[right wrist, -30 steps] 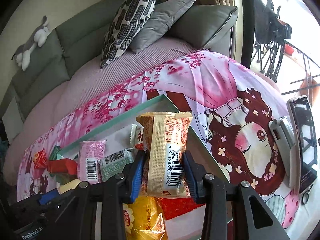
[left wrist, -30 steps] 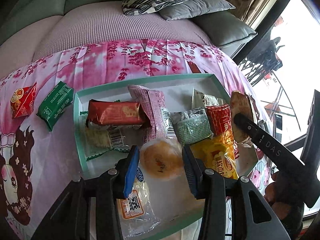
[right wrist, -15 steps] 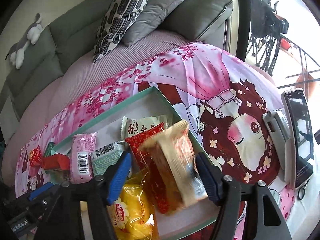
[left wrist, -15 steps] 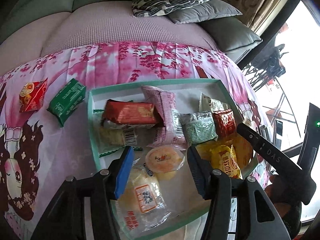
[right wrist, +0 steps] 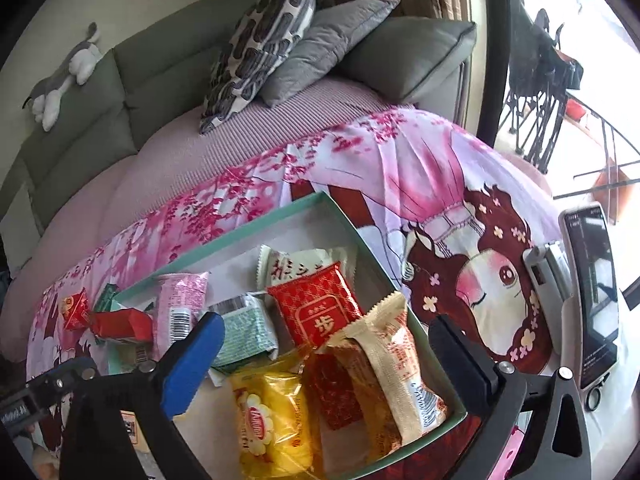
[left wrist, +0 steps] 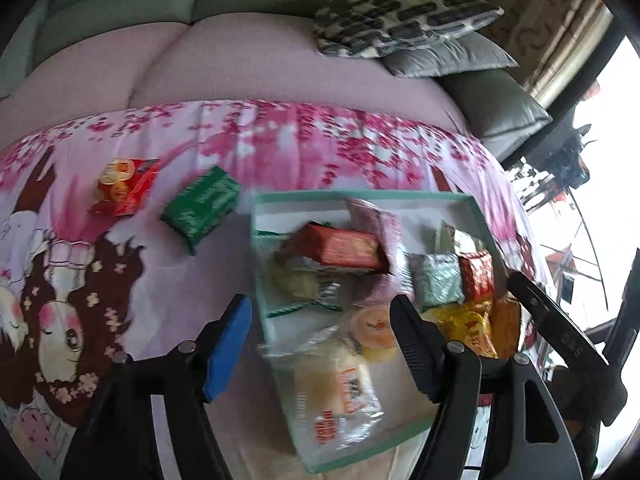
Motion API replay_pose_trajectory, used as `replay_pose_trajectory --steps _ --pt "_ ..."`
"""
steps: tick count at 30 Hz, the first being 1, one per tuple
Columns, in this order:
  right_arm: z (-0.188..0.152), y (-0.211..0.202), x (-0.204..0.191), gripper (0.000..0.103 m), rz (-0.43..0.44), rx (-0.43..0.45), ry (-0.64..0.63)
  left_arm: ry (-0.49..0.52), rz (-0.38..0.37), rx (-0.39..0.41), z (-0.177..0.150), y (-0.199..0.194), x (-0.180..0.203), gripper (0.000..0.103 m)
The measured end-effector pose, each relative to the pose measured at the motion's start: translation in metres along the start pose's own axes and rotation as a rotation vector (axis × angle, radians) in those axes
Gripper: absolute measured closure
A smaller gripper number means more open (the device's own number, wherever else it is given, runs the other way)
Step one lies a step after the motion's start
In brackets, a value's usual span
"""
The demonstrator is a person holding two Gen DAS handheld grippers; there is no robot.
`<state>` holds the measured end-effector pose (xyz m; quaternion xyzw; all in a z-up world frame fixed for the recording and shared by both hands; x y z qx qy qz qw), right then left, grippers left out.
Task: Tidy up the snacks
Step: 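Withdraw both open tools toward the red packet and green box, then grasp the red packet with the left tool while the right grasps the green box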
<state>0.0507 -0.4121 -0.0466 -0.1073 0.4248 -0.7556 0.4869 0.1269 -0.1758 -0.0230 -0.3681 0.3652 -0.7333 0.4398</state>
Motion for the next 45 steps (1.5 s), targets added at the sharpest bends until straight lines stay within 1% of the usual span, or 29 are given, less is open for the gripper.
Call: replay_pose_trajectory --steps 1,2,5,7,8,9,13,17,25,29,32,35,37,39,42,43,45 --pt "0.000 -0.002 -0.005 0.000 0.001 0.005 -0.015 -0.010 0.019 0.004 0.001 -0.002 -0.007 0.026" --pt "0.000 -0.004 -0.007 0.000 0.001 0.009 -0.022 -0.016 0.032 0.007 0.001 -0.002 -0.011 0.021" --pt "0.001 -0.012 -0.023 0.000 0.021 0.028 -0.048 -0.045 0.089 0.016 0.003 -0.004 -0.033 0.019" --pt "0.001 -0.019 -0.039 0.000 0.044 0.047 -0.074 -0.073 0.125 0.020 0.002 -0.004 -0.050 0.016" --pt "0.001 -0.020 -0.044 0.000 0.052 0.050 -0.080 -0.082 0.138 0.021 0.001 -0.004 -0.055 0.008" --pt "-0.001 -0.022 -0.053 0.000 0.072 0.051 -0.092 -0.096 0.162 0.021 0.001 -0.004 -0.063 0.005" --pt "-0.010 -0.019 -0.081 0.000 0.132 0.020 -0.113 -0.147 0.240 0.013 -0.003 -0.005 -0.091 0.005" --pt "-0.025 -0.013 -0.104 0.000 0.202 -0.031 -0.115 -0.196 0.269 0.014 -0.005 -0.006 -0.111 0.005" --pt "-0.042 -0.012 -0.136 0.000 0.244 -0.062 -0.149 -0.245 0.332 0.028 -0.004 -0.015 -0.146 0.005" --pt "-0.043 -0.014 -0.147 0.000 0.256 -0.056 -0.157 -0.248 0.353 0.030 -0.002 -0.021 -0.160 0.005" --pt "-0.040 -0.020 -0.161 0.000 0.273 -0.043 -0.165 -0.243 0.359 0.031 0.004 -0.024 -0.170 0.005" --pt "-0.034 -0.023 -0.178 0.000 0.310 -0.038 -0.162 -0.239 0.340 0.032 0.015 -0.023 -0.178 0.005" --pt "-0.028 -0.025 -0.197 0.000 0.351 -0.037 -0.168 -0.236 0.303 0.039 0.025 -0.019 -0.183 0.005" --pt "-0.024 -0.022 -0.212 0.000 0.366 -0.035 -0.178 -0.239 0.276 0.028 0.032 -0.014 -0.189 0.005" --pt "-0.017 -0.010 -0.237 0.001 0.380 -0.052 -0.175 -0.265 0.262 0.033 0.044 -0.008 -0.202 0.005" --pt "-0.015 -0.002 -0.245 0.003 0.375 -0.067 -0.171 -0.277 0.254 0.030 0.047 -0.005 -0.205 0.005" --pt "-0.014 0.011 -0.254 0.015 0.368 -0.098 -0.169 -0.289 0.221 0.037 0.056 0.002 -0.210 0.005"
Point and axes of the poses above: each gripper's, at about its wrist camera, not at the fingertips, and y roughly the way its jaws point, x to its right, z to its top, the point moved 7 cm from there along y, roughly the way its jaws point, and after that the axes turned 7 degrees about y, right-handed, at the moved point
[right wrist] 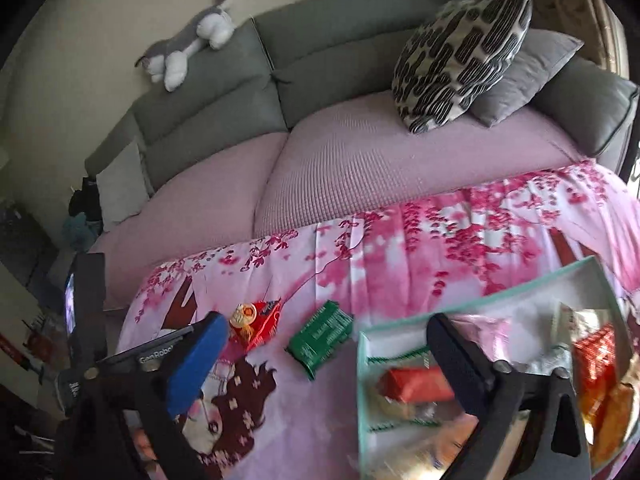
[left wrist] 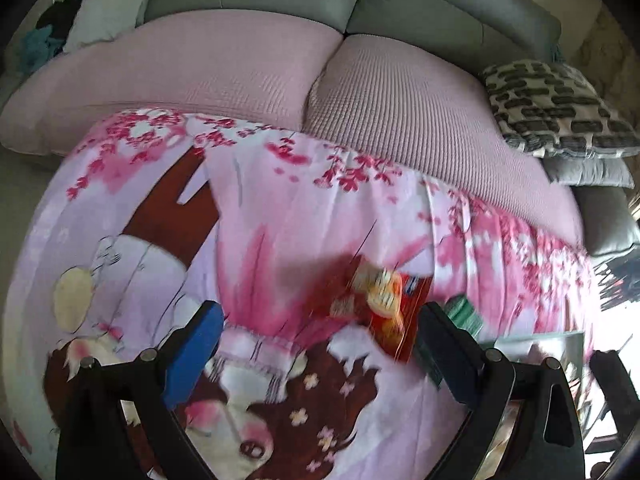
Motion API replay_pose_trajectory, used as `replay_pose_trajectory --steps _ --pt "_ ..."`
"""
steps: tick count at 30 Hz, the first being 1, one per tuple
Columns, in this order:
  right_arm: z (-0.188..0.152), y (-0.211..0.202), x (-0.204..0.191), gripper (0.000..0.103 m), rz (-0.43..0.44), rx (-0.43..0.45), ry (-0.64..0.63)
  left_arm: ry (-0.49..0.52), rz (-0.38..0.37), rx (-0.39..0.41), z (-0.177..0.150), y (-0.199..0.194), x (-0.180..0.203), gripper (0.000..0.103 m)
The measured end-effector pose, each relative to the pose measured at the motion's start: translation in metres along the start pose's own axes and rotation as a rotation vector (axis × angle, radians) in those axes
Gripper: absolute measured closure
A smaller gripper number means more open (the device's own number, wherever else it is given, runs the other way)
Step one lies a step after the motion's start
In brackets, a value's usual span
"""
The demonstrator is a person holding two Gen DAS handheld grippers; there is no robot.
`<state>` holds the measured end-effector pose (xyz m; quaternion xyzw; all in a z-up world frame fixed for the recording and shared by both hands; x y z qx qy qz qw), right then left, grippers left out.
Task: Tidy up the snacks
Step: 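Grasp the red packet with the left tool while the right grasps the green box, then carry the red packet in the left tool while the right carries the green box to the tray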
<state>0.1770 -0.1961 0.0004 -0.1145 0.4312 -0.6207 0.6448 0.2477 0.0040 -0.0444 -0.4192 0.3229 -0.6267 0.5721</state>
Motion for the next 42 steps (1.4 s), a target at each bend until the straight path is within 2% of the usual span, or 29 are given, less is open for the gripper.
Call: replay_pose_trajectory --steps 5,7,9,11,12,13,16,18,19,22,26,29,30,32,37,42 --pt "0.001 0.047 0.000 0.033 -0.024 -0.115 0.044 0.052 -0.050 -0.033 0.008 0.021 0.015 0.009" --pt "-0.001 0.062 0.000 0.035 -0.026 -0.156 0.052 0.062 -0.075 -0.042 0.007 0.029 0.020 0.013" --pt "-0.003 0.072 0.001 0.044 -0.024 -0.193 0.067 0.068 -0.088 -0.063 0.005 0.037 0.024 0.015" --pt "-0.006 0.085 0.002 0.047 -0.032 -0.237 0.075 0.066 -0.094 -0.080 0.001 0.044 0.026 0.016" --pt "-0.008 0.089 0.002 0.048 -0.042 -0.250 0.076 0.064 -0.102 -0.085 0.000 0.047 0.027 0.026" --pt "-0.010 0.093 0.003 0.049 -0.051 -0.266 0.077 0.058 -0.105 -0.094 -0.002 0.050 0.027 0.030" --pt "-0.016 0.102 0.003 0.050 -0.056 -0.298 0.084 0.039 -0.112 -0.082 -0.003 0.049 0.024 0.030" --pt "-0.021 0.107 0.003 0.050 -0.074 -0.320 0.080 0.026 -0.128 -0.071 -0.004 0.047 0.022 0.048" --pt "-0.024 0.110 0.004 0.050 -0.085 -0.333 0.082 0.009 -0.130 -0.065 -0.004 0.045 0.020 0.050" --pt "-0.031 0.118 0.008 0.050 -0.107 -0.365 0.093 -0.007 -0.074 -0.051 -0.006 0.042 0.012 0.050" --pt "-0.032 0.123 0.006 0.050 -0.118 -0.370 0.087 -0.036 -0.068 -0.038 -0.012 0.041 0.005 0.050" --pt "-0.033 0.132 0.004 0.050 -0.131 -0.387 0.088 -0.028 -0.051 -0.019 -0.015 0.037 -0.001 0.047" --pt "-0.035 0.137 0.004 0.050 -0.143 -0.396 0.081 -0.027 -0.039 -0.016 -0.017 0.036 -0.004 0.043" --pt "-0.040 0.144 0.004 0.050 -0.149 -0.410 0.076 -0.020 -0.028 -0.016 -0.018 0.036 -0.007 0.040" --pt "-0.044 0.148 0.000 0.053 -0.178 -0.380 0.013 0.000 -0.021 -0.011 -0.019 0.038 -0.009 0.030" --pt "-0.050 0.143 -0.002 0.059 -0.179 -0.352 -0.026 -0.008 -0.035 -0.057 -0.027 0.053 -0.012 0.029"
Point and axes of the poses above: each gripper's, at about its wrist camera, not at the fingertips, and y roughly the way its jaws point, x to its right, z to its top, the point moved 7 cm from there along y, roughly the way its jaws point, and after that the axes turned 7 degrees about y, right-handed, at the moved point
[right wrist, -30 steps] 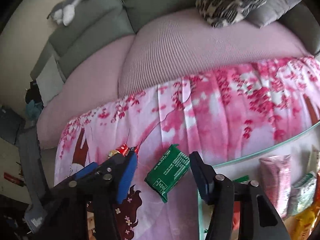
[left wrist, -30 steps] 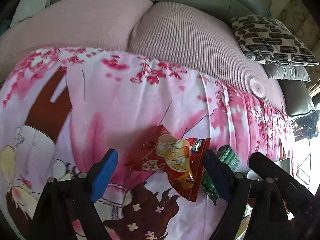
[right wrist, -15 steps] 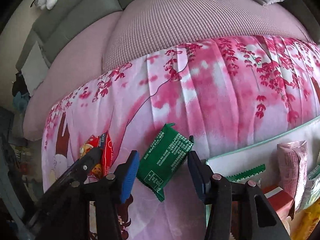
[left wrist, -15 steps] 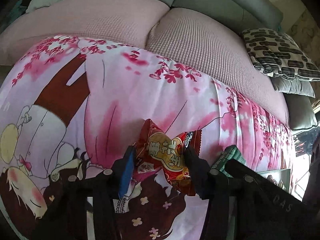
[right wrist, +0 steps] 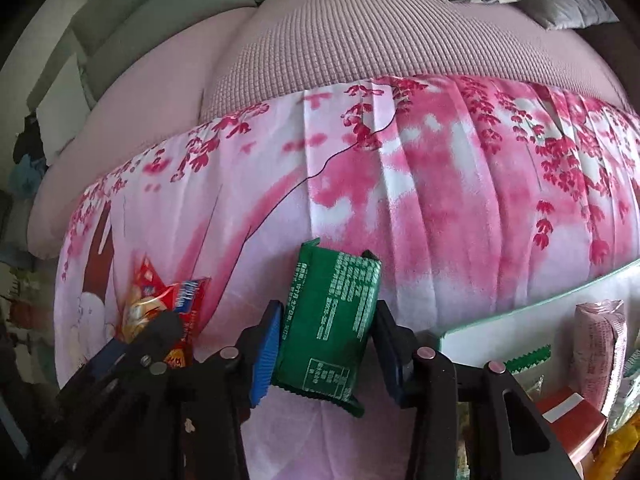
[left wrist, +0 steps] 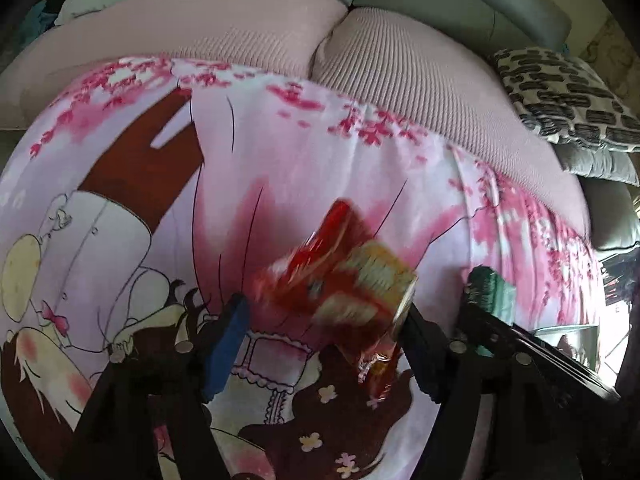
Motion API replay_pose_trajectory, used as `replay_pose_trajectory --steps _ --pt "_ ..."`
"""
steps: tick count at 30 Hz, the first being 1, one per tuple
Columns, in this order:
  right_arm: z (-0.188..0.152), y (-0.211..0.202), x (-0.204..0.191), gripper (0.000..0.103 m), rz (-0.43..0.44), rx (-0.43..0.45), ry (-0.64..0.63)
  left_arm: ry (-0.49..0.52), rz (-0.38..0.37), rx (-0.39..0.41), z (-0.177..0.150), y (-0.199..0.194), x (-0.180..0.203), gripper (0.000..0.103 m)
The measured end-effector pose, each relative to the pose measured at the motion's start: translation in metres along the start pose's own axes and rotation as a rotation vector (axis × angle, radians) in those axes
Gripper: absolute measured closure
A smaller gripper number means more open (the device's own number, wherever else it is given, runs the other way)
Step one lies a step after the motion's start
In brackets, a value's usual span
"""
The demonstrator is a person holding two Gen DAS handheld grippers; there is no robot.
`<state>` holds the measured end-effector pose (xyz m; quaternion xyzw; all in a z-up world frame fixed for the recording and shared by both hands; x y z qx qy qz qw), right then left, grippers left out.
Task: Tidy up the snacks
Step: 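Carry the red packet in the left tool while the right carries the green box to the tray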
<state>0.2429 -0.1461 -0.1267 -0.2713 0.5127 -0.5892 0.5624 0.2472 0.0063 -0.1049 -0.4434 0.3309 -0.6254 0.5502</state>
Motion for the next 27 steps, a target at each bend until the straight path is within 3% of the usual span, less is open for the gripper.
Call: replay_pose_trajectory --steps 2,8,13,19,27 --pt "-0.004 -0.001 0.000 0.060 -0.001 0.009 -0.009 0.007 0.009 0.003 -0.001 0.000 0.001 0.030" --pt "-0.014 -0.003 -0.005 0.061 -0.027 0.029 -0.073 -0.018 -0.030 0.032 0.001 -0.004 -0.001 0.052" --pt "-0.013 -0.001 -0.007 0.061 -0.038 0.028 -0.097 -0.036 -0.081 0.046 0.004 -0.004 -0.003 0.051" --pt "-0.012 0.001 -0.007 0.061 -0.037 0.024 -0.101 -0.079 -0.152 0.094 0.017 -0.013 -0.002 0.039" --pt "-0.014 -0.001 -0.007 0.061 -0.035 0.019 -0.109 -0.142 -0.146 0.061 0.030 0.008 -0.001 0.040"
Point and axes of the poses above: each gripper's, at about its wrist camera, not at the fingertips, and y roughly the way its jaws point, x to its right, z to its top, the point moved 7 cm from there along y, roughly the way its jaws point, and after that the axes turned 7 degrees about y, right-handed, at the moved point
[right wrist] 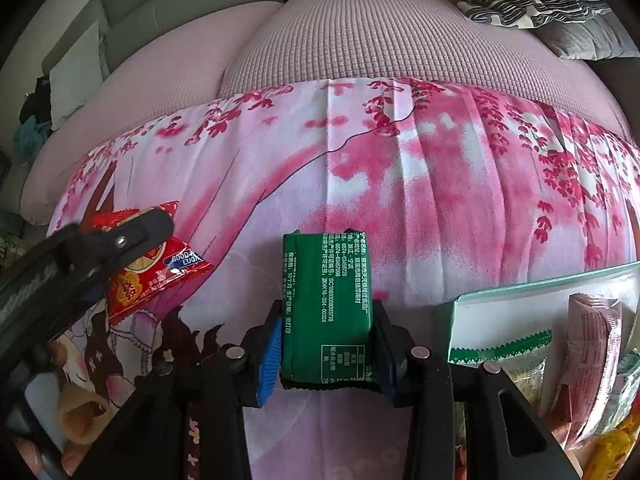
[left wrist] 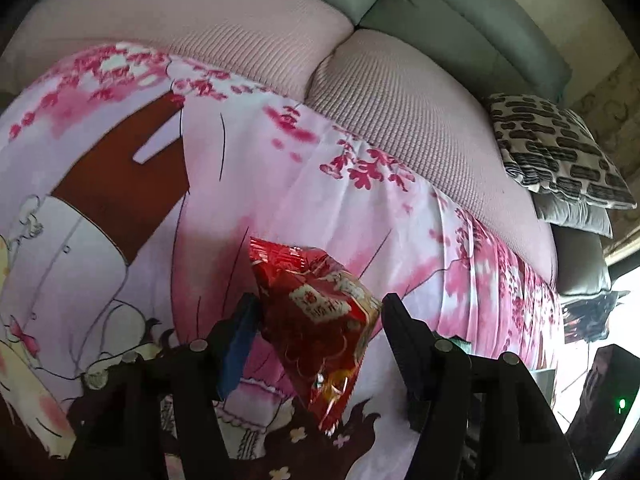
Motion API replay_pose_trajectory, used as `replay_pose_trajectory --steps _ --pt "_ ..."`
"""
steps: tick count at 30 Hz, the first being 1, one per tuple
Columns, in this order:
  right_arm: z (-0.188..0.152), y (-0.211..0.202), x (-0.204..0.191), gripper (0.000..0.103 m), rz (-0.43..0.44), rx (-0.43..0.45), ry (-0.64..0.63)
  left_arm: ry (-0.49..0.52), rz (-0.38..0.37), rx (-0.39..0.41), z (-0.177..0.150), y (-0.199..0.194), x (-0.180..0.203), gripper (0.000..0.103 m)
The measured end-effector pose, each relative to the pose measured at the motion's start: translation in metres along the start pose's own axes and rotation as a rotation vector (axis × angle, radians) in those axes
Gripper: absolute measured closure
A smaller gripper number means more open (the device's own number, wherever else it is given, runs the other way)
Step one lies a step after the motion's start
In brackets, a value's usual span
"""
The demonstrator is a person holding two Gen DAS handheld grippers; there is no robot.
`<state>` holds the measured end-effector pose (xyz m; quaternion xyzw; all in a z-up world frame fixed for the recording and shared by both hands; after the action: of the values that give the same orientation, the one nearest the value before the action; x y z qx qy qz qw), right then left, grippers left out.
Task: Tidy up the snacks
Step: 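Carry the red packet in the left tool while the right carries the green box to the tray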
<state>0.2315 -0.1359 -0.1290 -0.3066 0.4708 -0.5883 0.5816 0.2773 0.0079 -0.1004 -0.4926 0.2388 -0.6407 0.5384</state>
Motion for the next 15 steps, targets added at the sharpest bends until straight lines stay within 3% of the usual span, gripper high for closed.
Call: replay_pose_trajectory --steps 15 --pt "-0.012 -0.024 -0.002 0.061 0.058 0.019 0.021 -0.016 -0.011 0.055 -0.016 -0.034 0.003 0.045"
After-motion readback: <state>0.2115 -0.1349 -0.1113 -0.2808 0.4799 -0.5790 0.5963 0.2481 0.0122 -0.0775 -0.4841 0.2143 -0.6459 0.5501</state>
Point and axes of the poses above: each gripper's, at about its wrist camera, not at the fingertips, and y roughly the way its jaws point, x to its right, z to its top, the point moved 7 cm from there along y, roughly the way its jaws point, and after that the axes turned 7 degrees about y, right-handed, at the moved point
